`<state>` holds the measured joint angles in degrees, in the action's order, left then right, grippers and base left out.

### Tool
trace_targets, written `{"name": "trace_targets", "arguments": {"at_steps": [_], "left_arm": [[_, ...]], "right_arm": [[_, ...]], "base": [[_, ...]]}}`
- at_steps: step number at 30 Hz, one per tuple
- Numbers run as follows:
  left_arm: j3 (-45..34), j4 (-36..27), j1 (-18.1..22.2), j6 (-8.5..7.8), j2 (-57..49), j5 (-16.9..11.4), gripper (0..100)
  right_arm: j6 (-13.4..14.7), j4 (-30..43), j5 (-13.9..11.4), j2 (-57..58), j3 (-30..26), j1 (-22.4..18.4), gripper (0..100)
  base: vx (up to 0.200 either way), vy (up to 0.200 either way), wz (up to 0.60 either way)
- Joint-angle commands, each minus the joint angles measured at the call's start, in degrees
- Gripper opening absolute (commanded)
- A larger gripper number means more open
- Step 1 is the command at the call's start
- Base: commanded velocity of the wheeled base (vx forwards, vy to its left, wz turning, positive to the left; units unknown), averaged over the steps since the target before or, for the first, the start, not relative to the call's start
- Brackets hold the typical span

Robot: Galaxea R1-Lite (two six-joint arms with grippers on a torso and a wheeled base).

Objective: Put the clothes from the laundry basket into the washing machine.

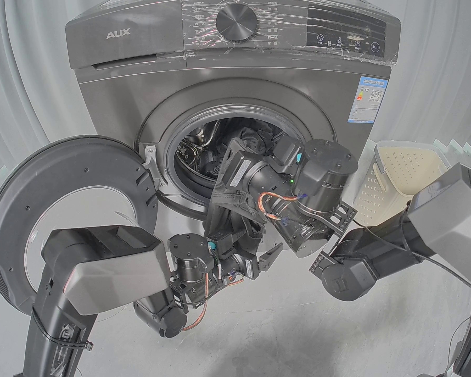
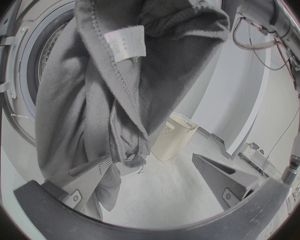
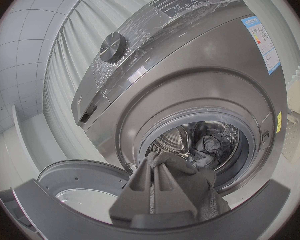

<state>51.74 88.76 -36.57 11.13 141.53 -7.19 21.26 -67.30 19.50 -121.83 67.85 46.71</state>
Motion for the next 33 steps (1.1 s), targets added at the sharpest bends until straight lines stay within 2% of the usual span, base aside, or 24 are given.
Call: {"name": "trace_targets", "arguments": {"at_steps": [1,5,10,17,21,27,31,32,33], "left_arm": [[2.1,0.0,0.2,-0.14,2.5,0.2,100],[5.0,-0.2,0.4,-0.32,4.8,1.7,100],[10.0,-0.2,1.1,-1.20,8.0,5.4,100],[11.8,-0.2,1.6,-1.46,8.2,6.1,100],[12.3,-0.2,2.3,-2.25,8.5,7.3,100],[14.2,-0.2,4.0,-4.63,9.6,9.7,100],[15.1,-0.2,4.5,-5.24,9.7,10.9,100],[15.0,-0.2,4.6,-5.33,9.6,11.0,0],[14.9,-0.2,4.6,-5.33,9.6,11.0,0]], "right_arm": [[0.1,-0.2,0.0,-0.4,-0.1,0.4,0],[0.0,-1.5,0.1,-0.4,-0.5,0.6,0],[0.0,-1.7,0.2,-0.4,-0.5,0.7,0],[0.0,-1.7,1.1,-0.5,-0.4,0.7,0],[0.0,-1.8,1.1,-0.7,-0.5,0.7,0],[-0.1,-2.7,1.1,-0.8,-0.7,0.6,0],[0.0,-2.7,1.1,-0.8,-0.8,0.6,0],[0.0,-2.8,1.1,-0.8,-0.9,0.5,0],[0.0,-2.8,1.1,-0.8,-1.0,0.4,0]], "base": [[0.000,0.000,0.00],[0.000,0.000,0.00],[0.000,0.000,0.00],[0.000,0.000,0.00],[0.000,0.000,0.00],[0.000,0.000,0.00],[0.000,0.000,0.00],[0.000,0.000,0.00],[0.000,0.000,0.00]]}}
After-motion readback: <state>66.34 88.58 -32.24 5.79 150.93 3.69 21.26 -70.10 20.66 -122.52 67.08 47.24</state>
